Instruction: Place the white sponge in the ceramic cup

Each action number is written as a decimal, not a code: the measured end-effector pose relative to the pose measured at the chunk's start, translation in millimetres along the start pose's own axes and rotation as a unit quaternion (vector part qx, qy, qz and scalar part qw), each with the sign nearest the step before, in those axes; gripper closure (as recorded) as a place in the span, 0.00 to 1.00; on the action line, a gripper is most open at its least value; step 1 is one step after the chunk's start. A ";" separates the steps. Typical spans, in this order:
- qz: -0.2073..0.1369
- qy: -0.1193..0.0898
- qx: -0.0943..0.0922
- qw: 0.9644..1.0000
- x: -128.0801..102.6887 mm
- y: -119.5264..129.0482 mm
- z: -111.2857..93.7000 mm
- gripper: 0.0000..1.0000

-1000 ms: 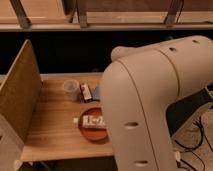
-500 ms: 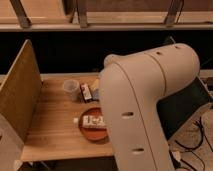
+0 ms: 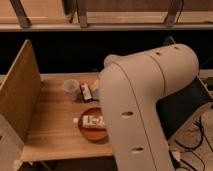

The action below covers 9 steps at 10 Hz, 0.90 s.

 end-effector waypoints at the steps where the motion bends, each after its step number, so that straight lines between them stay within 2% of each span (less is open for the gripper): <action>1: 0.011 -0.003 -0.005 1.000 -1.2 7.2 5.4 0.20; 3: 0.024 -0.017 -0.008 1.000 -4.6 15.2 29.3 0.20; 5: 0.027 -0.025 -0.002 0.999 -3.5 14.5 49.4 0.20; 7: 0.028 -0.028 0.017 0.999 0.8 4.6 74.0 0.20; 9: 0.034 -0.024 0.040 0.998 2.8 -3.7 90.4 0.20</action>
